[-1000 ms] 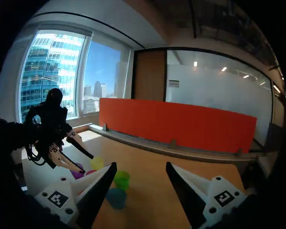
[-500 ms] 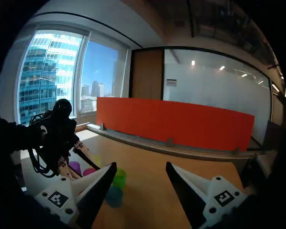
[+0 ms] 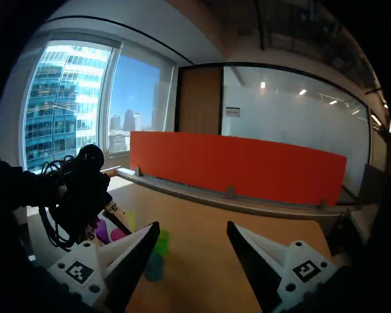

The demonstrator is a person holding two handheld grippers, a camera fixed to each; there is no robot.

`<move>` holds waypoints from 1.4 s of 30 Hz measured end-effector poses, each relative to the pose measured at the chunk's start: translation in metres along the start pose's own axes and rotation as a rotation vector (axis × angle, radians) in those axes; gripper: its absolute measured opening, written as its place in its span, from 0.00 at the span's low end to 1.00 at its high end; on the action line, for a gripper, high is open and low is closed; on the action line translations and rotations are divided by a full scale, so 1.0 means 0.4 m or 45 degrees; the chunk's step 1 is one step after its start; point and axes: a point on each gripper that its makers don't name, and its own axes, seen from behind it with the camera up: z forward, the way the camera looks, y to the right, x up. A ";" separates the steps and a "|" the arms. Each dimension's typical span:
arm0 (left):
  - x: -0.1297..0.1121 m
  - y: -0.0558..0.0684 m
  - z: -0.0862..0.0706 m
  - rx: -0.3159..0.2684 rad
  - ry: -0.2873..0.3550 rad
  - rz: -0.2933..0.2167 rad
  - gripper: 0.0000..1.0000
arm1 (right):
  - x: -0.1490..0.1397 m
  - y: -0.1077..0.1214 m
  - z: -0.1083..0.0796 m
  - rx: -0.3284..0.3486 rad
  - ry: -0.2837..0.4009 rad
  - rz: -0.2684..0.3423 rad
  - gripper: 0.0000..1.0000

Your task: Pour water

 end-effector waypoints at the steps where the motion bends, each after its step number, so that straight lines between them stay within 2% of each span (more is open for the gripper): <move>1: -0.001 0.001 0.003 0.001 -0.008 -0.002 0.97 | -0.001 0.000 -0.001 0.000 -0.001 0.000 1.00; 9: -0.007 0.014 0.030 0.004 -0.073 0.016 0.97 | -0.008 0.008 -0.003 -0.001 -0.003 0.004 1.00; 15: -0.005 0.040 0.050 -0.019 -0.102 0.028 0.97 | -0.016 0.016 -0.002 -0.004 -0.007 0.008 1.00; 20: -0.002 0.050 0.066 -0.024 -0.115 0.027 0.97 | -0.020 0.020 -0.004 -0.008 -0.010 0.008 1.00; 33: -0.005 0.034 0.113 0.019 -0.136 0.023 0.97 | -0.029 0.034 -0.013 -0.015 -0.010 0.014 1.00; 42: 0.000 0.022 0.129 0.069 -0.129 0.069 0.96 | -0.031 0.039 -0.015 -0.019 -0.013 0.012 1.00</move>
